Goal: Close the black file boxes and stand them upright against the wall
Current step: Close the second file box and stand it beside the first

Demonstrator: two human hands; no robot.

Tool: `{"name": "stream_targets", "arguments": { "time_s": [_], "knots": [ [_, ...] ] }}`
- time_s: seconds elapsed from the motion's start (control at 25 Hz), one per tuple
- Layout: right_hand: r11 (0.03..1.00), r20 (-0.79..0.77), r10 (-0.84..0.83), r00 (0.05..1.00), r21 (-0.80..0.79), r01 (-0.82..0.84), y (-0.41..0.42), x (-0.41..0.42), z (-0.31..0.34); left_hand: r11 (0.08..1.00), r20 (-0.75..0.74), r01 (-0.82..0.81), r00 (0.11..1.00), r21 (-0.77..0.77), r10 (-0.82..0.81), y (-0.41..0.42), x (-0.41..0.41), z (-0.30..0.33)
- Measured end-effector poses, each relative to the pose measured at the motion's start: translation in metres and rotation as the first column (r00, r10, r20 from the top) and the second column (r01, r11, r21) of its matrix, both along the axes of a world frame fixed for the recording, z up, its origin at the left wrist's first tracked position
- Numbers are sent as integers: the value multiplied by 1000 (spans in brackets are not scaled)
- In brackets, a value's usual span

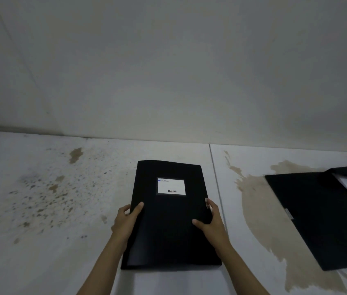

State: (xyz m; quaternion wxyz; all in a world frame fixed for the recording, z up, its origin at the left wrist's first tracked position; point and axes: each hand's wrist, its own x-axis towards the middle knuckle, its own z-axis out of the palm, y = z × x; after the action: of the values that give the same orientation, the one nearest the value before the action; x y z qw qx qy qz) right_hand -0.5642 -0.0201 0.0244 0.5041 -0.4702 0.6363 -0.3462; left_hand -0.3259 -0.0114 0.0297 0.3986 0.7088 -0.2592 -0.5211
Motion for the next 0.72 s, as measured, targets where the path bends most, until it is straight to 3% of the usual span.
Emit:
{"name": "stream_targets", "arguments": {
  "time_s": [0.24,0.44,0.72],
  "knots": [
    [991,22,130,991,-21,-130,-18,109,27,969,-67,-200,979,-142,192,16,103,31],
    [955,37,283,958,-108,-278,-14,245,55,884,-75,-381,924,-270,376,63,226,58],
    [869,33,434,900,-279,-409,5,411,99,794,-99,-436,894,-423,438,128,371,106]
  ]
}}
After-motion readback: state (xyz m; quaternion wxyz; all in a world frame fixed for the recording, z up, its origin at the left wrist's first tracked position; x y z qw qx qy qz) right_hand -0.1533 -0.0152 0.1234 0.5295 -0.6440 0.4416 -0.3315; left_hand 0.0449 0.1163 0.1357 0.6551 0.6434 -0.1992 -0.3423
